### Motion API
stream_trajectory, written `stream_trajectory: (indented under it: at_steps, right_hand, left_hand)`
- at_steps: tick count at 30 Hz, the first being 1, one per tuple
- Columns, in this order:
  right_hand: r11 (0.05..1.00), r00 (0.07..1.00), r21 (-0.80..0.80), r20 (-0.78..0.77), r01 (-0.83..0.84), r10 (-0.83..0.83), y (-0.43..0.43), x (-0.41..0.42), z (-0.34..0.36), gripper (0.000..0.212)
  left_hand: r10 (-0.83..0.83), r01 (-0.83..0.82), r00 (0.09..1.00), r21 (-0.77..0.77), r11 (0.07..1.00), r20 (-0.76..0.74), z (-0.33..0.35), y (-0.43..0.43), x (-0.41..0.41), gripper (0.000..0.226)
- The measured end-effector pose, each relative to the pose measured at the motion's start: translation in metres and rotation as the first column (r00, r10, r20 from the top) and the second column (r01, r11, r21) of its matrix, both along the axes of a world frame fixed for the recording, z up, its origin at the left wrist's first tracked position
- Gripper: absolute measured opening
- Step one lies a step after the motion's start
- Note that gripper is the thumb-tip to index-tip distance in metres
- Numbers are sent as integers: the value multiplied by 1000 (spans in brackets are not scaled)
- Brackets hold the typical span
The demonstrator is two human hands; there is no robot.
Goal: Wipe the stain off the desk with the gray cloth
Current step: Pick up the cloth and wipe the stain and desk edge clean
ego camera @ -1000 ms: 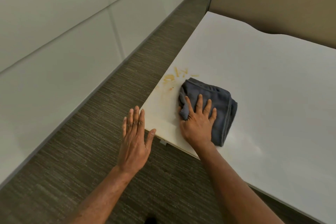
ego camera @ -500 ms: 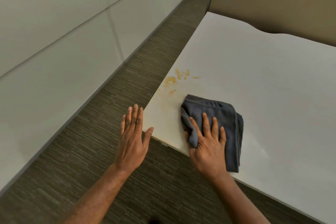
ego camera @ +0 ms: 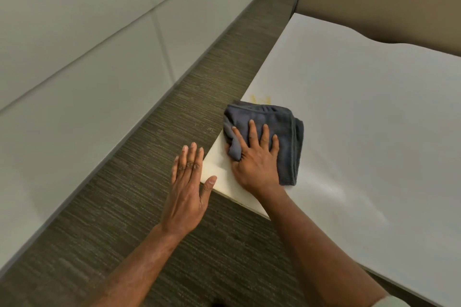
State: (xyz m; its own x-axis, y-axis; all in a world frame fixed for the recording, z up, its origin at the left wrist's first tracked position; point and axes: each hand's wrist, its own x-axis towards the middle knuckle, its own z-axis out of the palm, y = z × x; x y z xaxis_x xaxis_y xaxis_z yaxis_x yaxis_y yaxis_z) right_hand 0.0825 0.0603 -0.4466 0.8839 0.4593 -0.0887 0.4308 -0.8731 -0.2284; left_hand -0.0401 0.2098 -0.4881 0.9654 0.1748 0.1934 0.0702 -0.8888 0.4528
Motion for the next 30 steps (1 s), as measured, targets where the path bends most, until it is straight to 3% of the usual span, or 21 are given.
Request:
stream_trajectory:
  at_steps: [6,11,19,30]
  right_hand:
    - [992,993,28,-2,-122,122,-18,-45,-7,65]
    - [1000,1000,-16,-3,27,-27,-40,-46,-9,70]
    - [965,965,38,18,260,-261,-41,23,-5,68]
    - [962,962,22,11,273,-273,-16,90,-7,67]
  left_hand:
    - [-5,5,1000,-18,1000,-6,3,1,3,77]
    - [-30,31,999,-27,999,33,17,4,20,76]
    - [-124,124,992,10,992,19,21,22,44,73]
    - [-159,159,987,0,987,-22,12,32,44,70]
